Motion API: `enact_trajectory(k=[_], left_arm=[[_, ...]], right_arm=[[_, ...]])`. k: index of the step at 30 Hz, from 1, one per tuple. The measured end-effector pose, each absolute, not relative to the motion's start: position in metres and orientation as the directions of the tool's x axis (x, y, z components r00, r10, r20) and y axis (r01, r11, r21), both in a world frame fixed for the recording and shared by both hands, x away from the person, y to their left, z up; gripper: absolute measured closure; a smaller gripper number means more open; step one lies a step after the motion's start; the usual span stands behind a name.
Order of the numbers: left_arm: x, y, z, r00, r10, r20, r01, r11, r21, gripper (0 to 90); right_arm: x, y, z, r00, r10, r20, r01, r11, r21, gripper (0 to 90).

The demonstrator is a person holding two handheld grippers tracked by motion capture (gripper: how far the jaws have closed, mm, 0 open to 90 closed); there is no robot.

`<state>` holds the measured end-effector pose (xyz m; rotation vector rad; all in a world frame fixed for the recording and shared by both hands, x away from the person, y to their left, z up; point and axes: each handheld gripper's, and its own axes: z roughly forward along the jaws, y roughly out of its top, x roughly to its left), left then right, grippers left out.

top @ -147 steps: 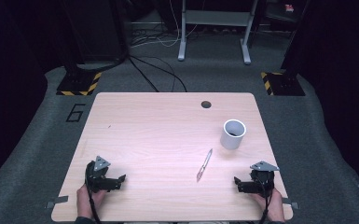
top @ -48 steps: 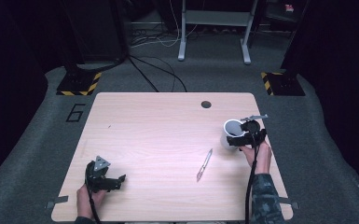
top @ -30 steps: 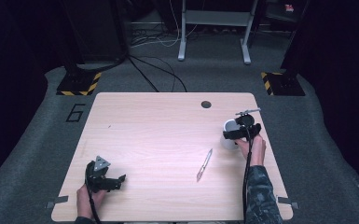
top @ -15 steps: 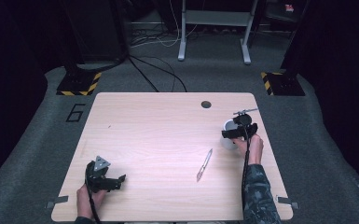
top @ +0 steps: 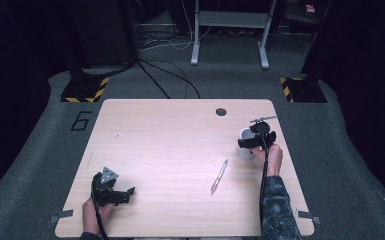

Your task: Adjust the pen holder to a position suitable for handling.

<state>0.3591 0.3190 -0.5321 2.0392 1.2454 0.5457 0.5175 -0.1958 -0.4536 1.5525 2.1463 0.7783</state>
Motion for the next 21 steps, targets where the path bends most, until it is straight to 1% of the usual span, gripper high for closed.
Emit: enact_trajectory(k=[9,14,21], left_arm=[[0.359,0.319,-0.532,0.455,0.89,0.004,0.607,-0.313,0.731,1.8],[0.359,0.319,-0.532,0.455,0.89,0.004,0.607,-0.314,0.73,1.7],[0.359,0.319,-0.532,0.455,0.89,0.004,0.607,-0.314,0.73,1.8]], right_arm=[[0.519,-0.194,-0.454,-0.321,0.947,0.014,0.733,0.239,0.637,5.8],[0.523,-0.192,-0.453,-0.33,0.944,0.015,0.741,0.249,0.623,5.8],[0.53,-0.181,-0.452,-0.346,0.938,0.012,0.739,0.265,0.619,5.8]])
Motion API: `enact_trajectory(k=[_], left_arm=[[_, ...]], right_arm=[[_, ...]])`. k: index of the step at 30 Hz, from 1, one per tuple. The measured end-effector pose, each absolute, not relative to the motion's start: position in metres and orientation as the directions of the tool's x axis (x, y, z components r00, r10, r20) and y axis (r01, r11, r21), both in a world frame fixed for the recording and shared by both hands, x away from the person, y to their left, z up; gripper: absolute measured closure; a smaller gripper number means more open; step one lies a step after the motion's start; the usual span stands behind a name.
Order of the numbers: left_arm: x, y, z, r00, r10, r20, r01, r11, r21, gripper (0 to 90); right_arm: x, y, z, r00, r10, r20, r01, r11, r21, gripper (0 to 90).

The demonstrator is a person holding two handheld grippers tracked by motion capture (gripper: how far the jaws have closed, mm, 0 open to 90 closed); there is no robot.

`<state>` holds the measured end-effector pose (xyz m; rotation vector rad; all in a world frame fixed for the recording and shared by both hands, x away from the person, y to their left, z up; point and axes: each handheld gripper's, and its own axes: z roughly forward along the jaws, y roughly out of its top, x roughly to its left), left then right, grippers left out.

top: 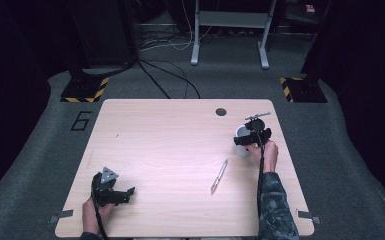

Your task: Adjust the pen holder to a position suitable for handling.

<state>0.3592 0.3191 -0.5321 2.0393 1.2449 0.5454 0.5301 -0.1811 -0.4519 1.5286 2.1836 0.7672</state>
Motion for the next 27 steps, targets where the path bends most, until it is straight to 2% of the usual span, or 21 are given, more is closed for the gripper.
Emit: enact_trajectory(k=[27], left_arm=[[0.359,0.319,-0.532,0.456,0.89,0.005,0.607,-0.315,0.73,1.8]], right_arm=[[0.543,-0.131,-0.453,-0.445,0.895,0.004,0.704,0.347,0.619,5.7]])
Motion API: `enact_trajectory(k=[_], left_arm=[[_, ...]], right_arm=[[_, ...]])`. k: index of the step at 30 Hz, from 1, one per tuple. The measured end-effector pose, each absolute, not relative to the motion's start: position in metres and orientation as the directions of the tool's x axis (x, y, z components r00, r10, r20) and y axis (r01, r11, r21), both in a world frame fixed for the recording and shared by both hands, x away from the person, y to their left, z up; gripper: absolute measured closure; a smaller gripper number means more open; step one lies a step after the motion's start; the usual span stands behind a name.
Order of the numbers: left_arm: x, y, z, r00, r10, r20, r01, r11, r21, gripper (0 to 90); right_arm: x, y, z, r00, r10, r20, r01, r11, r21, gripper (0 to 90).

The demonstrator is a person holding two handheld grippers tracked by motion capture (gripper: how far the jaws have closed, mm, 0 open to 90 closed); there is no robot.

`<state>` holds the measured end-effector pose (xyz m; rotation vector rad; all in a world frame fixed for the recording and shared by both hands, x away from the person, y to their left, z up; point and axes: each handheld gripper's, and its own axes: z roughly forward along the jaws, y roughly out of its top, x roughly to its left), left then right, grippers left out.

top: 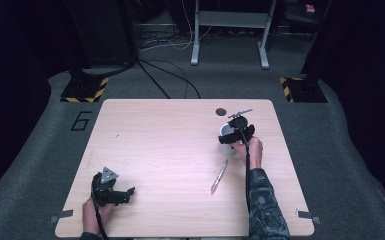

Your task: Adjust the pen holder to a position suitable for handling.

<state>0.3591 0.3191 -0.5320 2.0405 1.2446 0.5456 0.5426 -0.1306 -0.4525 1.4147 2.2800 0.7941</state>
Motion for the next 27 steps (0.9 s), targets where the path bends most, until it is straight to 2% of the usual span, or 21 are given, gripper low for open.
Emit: enact_trajectory(k=[20,27], left_arm=[[0.359,0.319,-0.532,0.457,0.89,0.006,0.607,-0.316,0.729,1.8],[0.359,0.319,-0.532,0.457,0.889,0.005,0.607,-0.316,0.729,1.8]], right_arm=[[0.542,-0.081,-0.453,-0.527,0.85,0.005,0.671,0.413,0.616,5.7],[0.538,-0.057,-0.453,-0.584,0.812,0.003,0.643,0.46,0.613,5.6]])
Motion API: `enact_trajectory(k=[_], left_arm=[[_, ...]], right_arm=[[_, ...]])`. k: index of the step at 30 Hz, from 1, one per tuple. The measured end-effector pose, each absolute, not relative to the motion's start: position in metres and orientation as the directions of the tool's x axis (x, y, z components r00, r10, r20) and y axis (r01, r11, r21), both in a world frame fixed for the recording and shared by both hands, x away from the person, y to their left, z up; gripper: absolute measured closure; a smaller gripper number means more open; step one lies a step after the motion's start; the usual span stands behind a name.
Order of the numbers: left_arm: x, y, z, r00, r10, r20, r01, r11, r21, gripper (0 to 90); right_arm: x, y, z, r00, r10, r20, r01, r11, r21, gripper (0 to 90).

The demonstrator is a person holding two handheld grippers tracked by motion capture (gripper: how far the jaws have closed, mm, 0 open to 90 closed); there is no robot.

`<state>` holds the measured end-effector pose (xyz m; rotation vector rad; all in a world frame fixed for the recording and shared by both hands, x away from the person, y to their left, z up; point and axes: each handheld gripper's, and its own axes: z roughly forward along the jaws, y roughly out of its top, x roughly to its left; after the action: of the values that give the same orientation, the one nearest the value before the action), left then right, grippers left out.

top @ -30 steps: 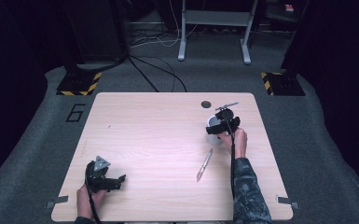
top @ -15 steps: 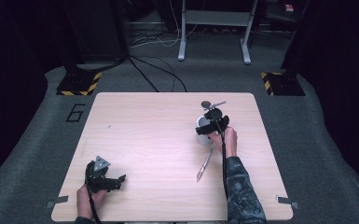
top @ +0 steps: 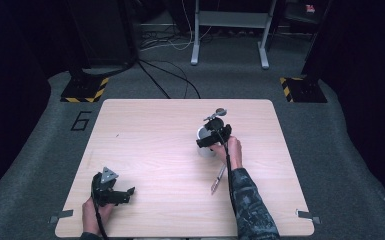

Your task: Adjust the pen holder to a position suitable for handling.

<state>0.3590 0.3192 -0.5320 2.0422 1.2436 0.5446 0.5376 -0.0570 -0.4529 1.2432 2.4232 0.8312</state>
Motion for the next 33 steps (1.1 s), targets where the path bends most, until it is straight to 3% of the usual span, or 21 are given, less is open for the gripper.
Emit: enact_trajectory(k=[17,33], left_arm=[[0.359,0.319,-0.532,0.456,0.89,0.006,0.607,-0.316,0.729,1.8],[0.359,0.319,-0.532,0.457,0.889,0.005,0.606,-0.316,0.73,1.8]], right_arm=[[0.522,-0.017,-0.458,-0.679,0.733,0.045,0.594,0.512,0.62,4.0],[0.509,-0.012,-0.449,-0.685,0.727,0.044,0.564,0.49,0.665,0.0]])
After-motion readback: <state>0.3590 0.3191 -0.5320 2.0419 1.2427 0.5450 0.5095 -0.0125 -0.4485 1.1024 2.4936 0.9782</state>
